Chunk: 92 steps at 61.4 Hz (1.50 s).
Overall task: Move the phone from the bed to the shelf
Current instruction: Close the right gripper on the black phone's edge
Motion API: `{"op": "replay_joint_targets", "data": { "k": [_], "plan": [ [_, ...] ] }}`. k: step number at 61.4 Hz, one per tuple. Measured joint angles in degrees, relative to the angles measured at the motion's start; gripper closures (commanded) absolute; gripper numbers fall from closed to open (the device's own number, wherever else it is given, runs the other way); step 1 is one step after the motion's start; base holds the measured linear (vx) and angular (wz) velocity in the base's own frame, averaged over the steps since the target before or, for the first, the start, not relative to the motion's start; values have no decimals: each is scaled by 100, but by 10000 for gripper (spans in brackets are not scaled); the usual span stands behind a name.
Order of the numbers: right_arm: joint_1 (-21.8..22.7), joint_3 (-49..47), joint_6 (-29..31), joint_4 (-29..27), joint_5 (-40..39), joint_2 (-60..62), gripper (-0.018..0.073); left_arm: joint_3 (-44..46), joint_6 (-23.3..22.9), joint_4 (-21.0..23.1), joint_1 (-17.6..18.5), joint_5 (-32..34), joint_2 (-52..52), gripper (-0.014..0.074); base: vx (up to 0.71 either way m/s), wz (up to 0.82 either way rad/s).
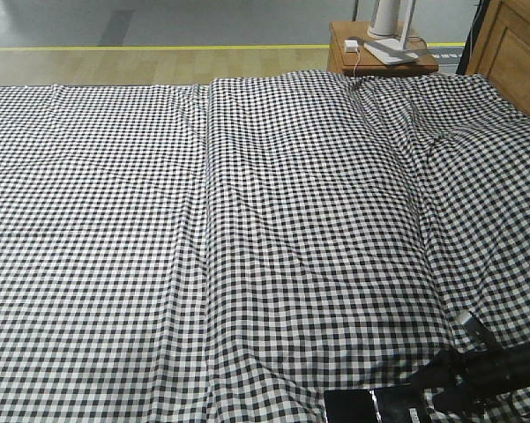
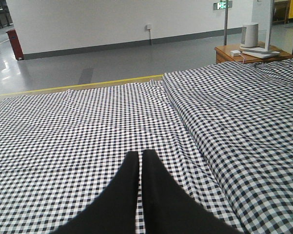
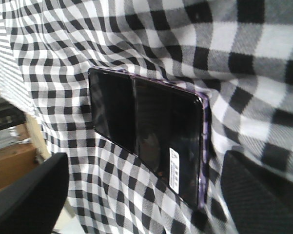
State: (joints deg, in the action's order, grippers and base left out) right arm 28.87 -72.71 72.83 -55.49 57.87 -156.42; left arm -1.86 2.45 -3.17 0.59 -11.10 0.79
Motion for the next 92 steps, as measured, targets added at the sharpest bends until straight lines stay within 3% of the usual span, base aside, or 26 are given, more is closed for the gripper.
{"op": "replay_joint_targets", "data": {
  "k": [31, 51, 63, 74, 92],
  "plan": [
    [-43, -211, 83, -240, 218, -531, -33, 0, 0, 0, 0, 0, 0, 596, 0, 0],
    [-908, -211, 153, -332, 111, -588, -33, 0, 0, 0, 0, 0, 0, 596, 0, 0],
    [-1082, -211, 153, -354, -45, -588, -12, 0, 0, 0, 0, 0, 0, 596, 0, 0],
    [-1048, -211, 177, -388, -59, -588, 111, 0, 0, 0, 0, 0, 0, 596, 0, 0],
    [-966, -211, 289, -449, -61, -588, 552, 0, 0, 0, 0, 0, 0, 596, 0, 0]
  ]
}}
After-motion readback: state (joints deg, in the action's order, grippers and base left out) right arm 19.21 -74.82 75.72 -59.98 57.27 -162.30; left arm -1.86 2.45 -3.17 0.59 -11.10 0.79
